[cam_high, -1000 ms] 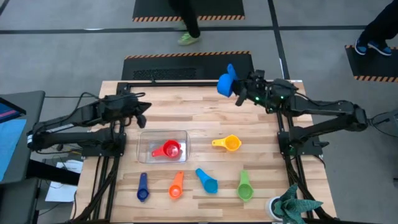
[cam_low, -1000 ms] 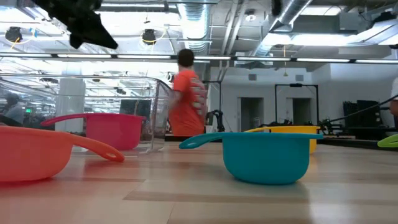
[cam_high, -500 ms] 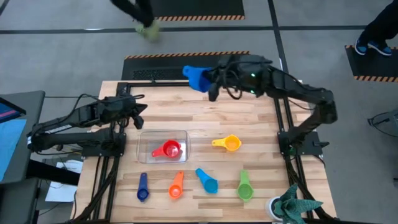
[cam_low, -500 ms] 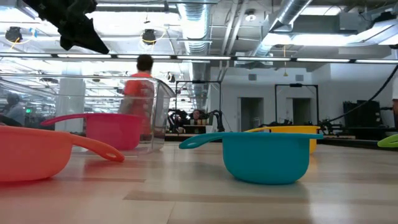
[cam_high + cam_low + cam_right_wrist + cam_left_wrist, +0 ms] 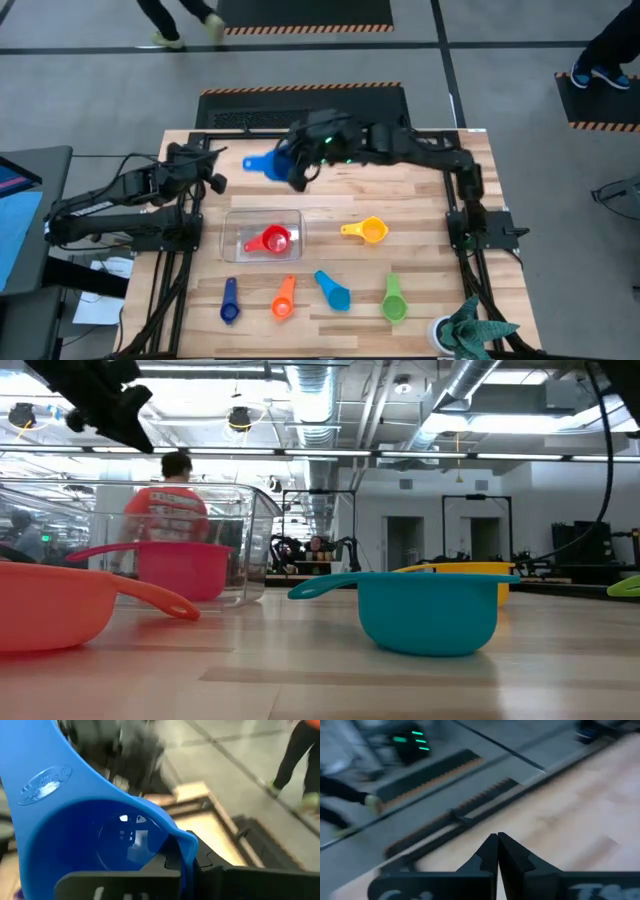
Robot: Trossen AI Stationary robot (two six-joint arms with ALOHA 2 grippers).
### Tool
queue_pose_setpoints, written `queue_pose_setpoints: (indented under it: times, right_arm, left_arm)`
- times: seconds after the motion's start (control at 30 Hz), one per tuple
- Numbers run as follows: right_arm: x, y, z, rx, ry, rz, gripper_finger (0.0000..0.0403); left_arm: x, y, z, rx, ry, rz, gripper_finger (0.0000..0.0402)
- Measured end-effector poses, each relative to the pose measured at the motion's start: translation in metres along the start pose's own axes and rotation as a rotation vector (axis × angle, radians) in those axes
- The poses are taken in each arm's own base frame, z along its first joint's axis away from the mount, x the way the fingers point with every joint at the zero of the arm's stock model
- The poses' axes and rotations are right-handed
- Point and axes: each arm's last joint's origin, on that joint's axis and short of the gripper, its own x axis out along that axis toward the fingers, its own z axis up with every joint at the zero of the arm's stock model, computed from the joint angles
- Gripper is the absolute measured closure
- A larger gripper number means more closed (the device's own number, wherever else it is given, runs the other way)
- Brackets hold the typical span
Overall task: Nest measuring cups in basket
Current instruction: Stack the blue measuring cup on top the red measuring cup in the transparent bin
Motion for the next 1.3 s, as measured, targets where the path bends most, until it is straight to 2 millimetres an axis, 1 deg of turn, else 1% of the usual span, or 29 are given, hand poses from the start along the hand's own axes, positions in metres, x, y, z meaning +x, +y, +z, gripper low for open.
queue_pose_setpoints:
  times: [0.1,0.3,0.33,0.4,0.47,0.53,0.6,0.7,0.8,0.83,0.9,0.97,1.03,1.1,1.3]
  right_arm:
    - [0.022,0.012,-0.014,-0.02,0.049,0.033,0.0394]
    - [0.068,0.035,-0.046,-0.033,0.131,0.056,0.0394]
    - [0.076,0.036,-0.054,-0.038,0.164,0.053,0.0394]
    - [0.093,0.042,-0.066,-0.036,0.176,0.058,0.0394]
    - [0.104,0.045,-0.078,-0.046,0.218,0.057,0.0394]
    - [0.117,0.05,-0.087,-0.05,0.215,0.063,0.0395]
    - [0.123,0.053,-0.096,-0.073,0.251,0.067,0.0396]
    - [0.131,0.061,-0.105,-0.144,0.26,0.091,0.0396]
    - [0.132,0.068,-0.112,-0.2,0.296,0.11,0.0396]
    - [0.135,0.071,-0.115,-0.218,0.293,0.118,0.0396]
    - [0.142,0.076,-0.121,-0.237,0.28,0.128,0.0396]
    - [0.145,0.079,-0.132,-0.25,0.339,0.137,0.0396]
    - [0.153,0.086,-0.139,-0.254,0.321,0.145,0.0396]
    - [0.155,0.087,-0.146,-0.262,0.364,0.128,0.0396]
    - [0.157,0.088,-0.152,-0.262,0.394,0.116,0.0396]
  left_arm:
    - [-0.002,0.005,-0.001,-0.028,-0.027,0.1,0.0401]
    - [-0.002,0.008,0.0,-0.065,-0.072,0.217,0.0401]
    - [-0.002,0.009,0.001,-0.068,-0.079,0.231,0.0402]
    - [-0.003,0.009,0.002,-0.074,-0.088,0.239,0.0401]
    - [-0.002,0.008,0.002,-0.078,-0.092,0.236,0.0401]
    - [-0.002,0.008,0.002,-0.075,-0.091,0.23,0.0401]
    - [-0.002,0.008,0.002,-0.073,-0.089,0.226,0.0401]
    - [-0.002,0.008,0.002,-0.072,-0.088,0.223,0.0401]
    - [-0.002,0.008,0.002,-0.072,-0.086,0.217,0.0401]
    - [-0.002,0.008,0.002,-0.072,-0.083,0.211,0.0401]
    - [-0.002,0.007,0.002,-0.072,-0.081,0.205,0.0401]
    - [-0.002,0.007,0.002,-0.072,-0.081,0.204,0.0401]
    - [-0.002,0.007,0.002,-0.072,-0.08,0.201,0.0401]
    - [-0.002,0.007,0.002,-0.072,-0.08,0.201,0.0401]
    - [-0.002,0.007,0.002,-0.078,-0.078,0.192,0.0401]
